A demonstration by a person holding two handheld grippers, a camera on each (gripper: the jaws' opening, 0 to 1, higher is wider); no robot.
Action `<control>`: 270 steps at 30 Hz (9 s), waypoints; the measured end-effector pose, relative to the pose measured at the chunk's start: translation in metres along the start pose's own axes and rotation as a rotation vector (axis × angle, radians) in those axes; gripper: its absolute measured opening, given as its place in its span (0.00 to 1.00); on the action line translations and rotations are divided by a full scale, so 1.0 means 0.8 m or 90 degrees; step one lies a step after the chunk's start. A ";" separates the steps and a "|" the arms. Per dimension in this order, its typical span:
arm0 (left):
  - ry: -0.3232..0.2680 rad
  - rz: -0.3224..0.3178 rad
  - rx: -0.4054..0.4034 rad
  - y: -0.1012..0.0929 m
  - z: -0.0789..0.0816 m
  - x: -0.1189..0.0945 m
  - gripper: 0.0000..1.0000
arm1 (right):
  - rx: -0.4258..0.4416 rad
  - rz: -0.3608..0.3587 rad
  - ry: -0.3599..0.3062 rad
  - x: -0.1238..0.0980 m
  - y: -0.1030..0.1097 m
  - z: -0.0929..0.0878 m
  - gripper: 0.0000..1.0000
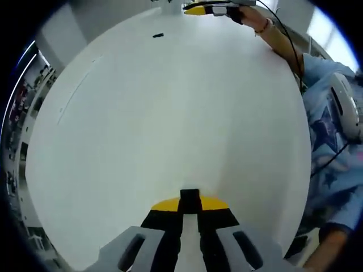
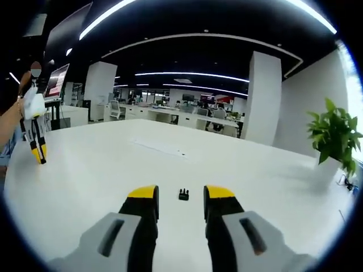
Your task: Snap the two parts of the plastic buckle together until the buckle closes and remains connected.
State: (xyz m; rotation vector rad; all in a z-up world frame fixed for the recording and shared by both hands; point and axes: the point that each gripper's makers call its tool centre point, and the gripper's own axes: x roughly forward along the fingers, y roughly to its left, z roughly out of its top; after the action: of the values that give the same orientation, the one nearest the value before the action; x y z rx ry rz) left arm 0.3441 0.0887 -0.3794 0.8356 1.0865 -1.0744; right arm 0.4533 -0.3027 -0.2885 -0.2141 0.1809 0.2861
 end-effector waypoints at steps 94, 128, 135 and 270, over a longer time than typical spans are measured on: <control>-0.224 -0.040 0.046 -0.031 0.003 0.003 0.10 | 0.111 -0.018 -0.006 -0.004 -0.024 -0.013 0.36; -0.229 -0.050 0.027 -0.035 0.009 0.004 0.10 | 0.033 -0.024 -0.023 0.006 -0.053 0.049 0.38; -0.229 -0.053 0.025 -0.035 0.007 0.004 0.10 | -0.016 0.028 0.021 0.051 -0.044 0.051 0.39; -0.241 -0.066 -0.002 -0.035 0.009 0.004 0.10 | -0.097 0.367 0.341 0.055 0.087 -0.087 0.13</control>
State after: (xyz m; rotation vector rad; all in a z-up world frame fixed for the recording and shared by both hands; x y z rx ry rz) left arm 0.3197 0.0735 -0.3810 0.5488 0.8170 -1.2577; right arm 0.4637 -0.2424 -0.3775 -0.3876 0.7585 0.8167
